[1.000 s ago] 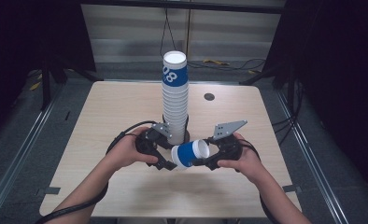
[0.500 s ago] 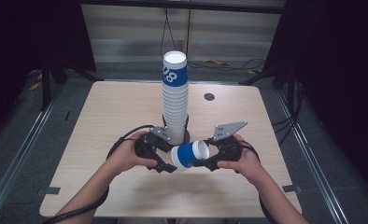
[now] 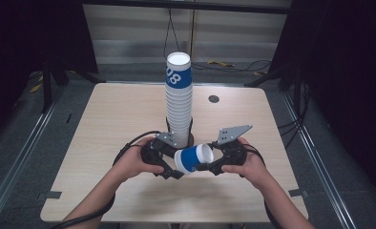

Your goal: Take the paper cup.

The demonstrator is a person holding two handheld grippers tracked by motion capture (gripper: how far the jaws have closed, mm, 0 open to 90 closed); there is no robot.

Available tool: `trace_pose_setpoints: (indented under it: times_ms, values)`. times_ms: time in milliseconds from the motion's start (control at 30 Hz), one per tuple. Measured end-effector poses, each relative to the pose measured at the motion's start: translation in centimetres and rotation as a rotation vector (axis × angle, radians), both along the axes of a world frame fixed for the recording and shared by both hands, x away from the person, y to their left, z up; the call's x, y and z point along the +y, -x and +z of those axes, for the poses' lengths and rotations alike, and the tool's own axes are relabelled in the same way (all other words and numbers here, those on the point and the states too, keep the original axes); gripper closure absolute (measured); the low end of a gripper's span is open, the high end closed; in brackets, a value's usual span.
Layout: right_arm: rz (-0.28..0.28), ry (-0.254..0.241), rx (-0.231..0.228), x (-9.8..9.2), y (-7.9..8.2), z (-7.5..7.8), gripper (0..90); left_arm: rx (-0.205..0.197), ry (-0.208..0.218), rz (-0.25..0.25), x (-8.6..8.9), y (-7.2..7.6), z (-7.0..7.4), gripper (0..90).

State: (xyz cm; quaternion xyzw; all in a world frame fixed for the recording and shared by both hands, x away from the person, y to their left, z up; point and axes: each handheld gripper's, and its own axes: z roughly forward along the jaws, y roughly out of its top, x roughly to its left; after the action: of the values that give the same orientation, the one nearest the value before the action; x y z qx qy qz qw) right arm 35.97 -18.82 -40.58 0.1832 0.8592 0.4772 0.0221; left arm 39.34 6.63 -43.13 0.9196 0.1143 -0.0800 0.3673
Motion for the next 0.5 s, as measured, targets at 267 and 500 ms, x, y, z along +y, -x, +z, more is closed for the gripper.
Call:
trace_pose_setpoints:
  times_ms: [267, 500]
  values:
    - [0.000, -0.003, 0.002, 0.00, -0.03, -0.10, 27.1, 0.003, 0.031, 0.005, -0.38, 0.11, -0.43, 15.0]
    - [0.001, -0.003, 0.004, 0.05, -0.02, -0.22, 27.1, 0.001, 0.019, -0.002, -0.51, 0.18, -0.45, 15.0]
